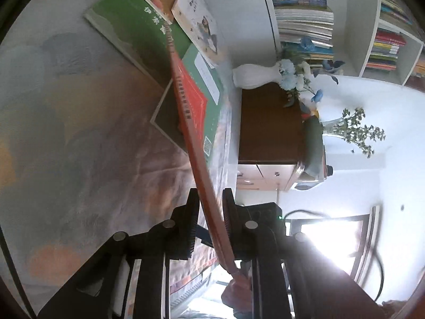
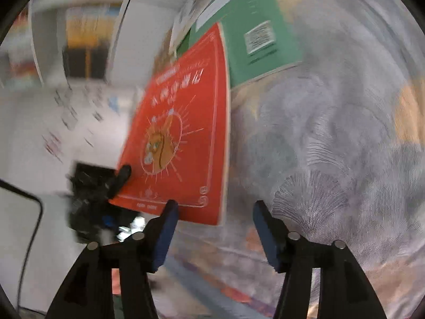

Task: Organize books

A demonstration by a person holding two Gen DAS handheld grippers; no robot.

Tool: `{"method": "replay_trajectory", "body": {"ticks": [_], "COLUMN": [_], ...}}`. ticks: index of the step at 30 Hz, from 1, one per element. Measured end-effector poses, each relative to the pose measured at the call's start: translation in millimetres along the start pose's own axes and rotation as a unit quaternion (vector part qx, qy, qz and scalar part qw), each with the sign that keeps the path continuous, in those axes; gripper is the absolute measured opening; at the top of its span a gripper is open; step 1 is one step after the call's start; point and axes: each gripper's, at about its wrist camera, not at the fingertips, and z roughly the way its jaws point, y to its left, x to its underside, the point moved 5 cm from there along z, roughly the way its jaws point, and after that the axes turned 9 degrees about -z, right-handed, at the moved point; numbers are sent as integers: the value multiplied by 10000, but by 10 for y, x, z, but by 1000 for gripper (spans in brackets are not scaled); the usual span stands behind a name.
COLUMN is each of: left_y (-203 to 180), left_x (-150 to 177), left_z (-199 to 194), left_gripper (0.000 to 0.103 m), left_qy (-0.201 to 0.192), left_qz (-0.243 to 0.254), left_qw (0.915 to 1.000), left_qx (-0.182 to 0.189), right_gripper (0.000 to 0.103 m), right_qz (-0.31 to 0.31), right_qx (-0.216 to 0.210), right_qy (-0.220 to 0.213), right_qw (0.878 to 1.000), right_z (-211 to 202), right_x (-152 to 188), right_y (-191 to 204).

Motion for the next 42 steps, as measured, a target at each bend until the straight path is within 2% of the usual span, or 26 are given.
{"method": "replay_trajectory", "body": {"ticks": [3,6,7,8,9,10,11,12,14,15,17,18,20,22,28,31,34,37,39,42], "left_y": [48,87,104,128,147,163,169,177,182,168,118,97,67,32,-76,-239,-381,-470,-504,-550], "left_x": [-12,-2,3,17,20,23,32,45,73,88,116,123,133,135,126,94,29,-117,-268,-492], "left_z": [25,48,47,28,22,15,34,59,132,140,123,115,68,14,-249,-424,-693,-1063,-1355,-1762], "left_gripper": [13,13,13,13,13,13,13,13,14,16,17,17,17,18,20,20,20,20,20,20], "left_qy": [135,155,141,120,108,107,121,170,338,326,250,238,206,175,12,-168,-336,-574,-802,-1151], "left_qz": [-228,-195,-155,-90,17,113,312,458,687,810,1116,1169,1271,1378,1818,2068,2295,2349,2309,2303], "left_qw": [9995,9997,9995,9991,9981,9967,9927,9884,9795,9760,9683,9672,9657,9639,9502,9425,9349,9361,9382,9368], "left_qx": [141,-76,-220,-395,-608,-797,-1158,-1441,-1865,-1993,-2222,-2242,-2255,-2272,-2531,-2619,-2686,-2555,-2448,-2369], "right_gripper": [57,56,53,43,36,35,30,30,30,30,30,30,30,30,30,30,30,30,30,30], "right_qz": [288,433,414,331,232,120,-117,-475,-1048,-1499,-2158,-2486,-2953,-3257,-4121,-4272,-4289,-4369,-4538,-4749], "right_qx": [-383,-472,-489,-484,-380,-241,22,388,998,1403,1900,2086,2353,2488,2904,2899,2686,2572,2524,2419], "right_qy": [-91,-118,-184,-239,-230,-238,-261,-237,-121,-77,-35,-23,-10,-35,-93,-108,-218,-312,-396,-508], "right_qw": [9988,9979,9978,9980,9987,9994,9996,9978,9894,9787,9578,9459,9260,9121,8636,8564,8622,8614,8537,8446], "right_z": [31,160,179,201,203,219,240,244,289,316,363,388,417,426,535,602,654,781,914,1164], "right_x": [-56,-119,-146,-172,-186,-170,-182,-166,-152,-125,-63,-28,48,102,346,406,464,426,377,281], "right_y": [-61,-100,-78,-30,1,30,97,166,280,380,548,639,788,904,1287,1450,1727,2003,2239,2591]}}
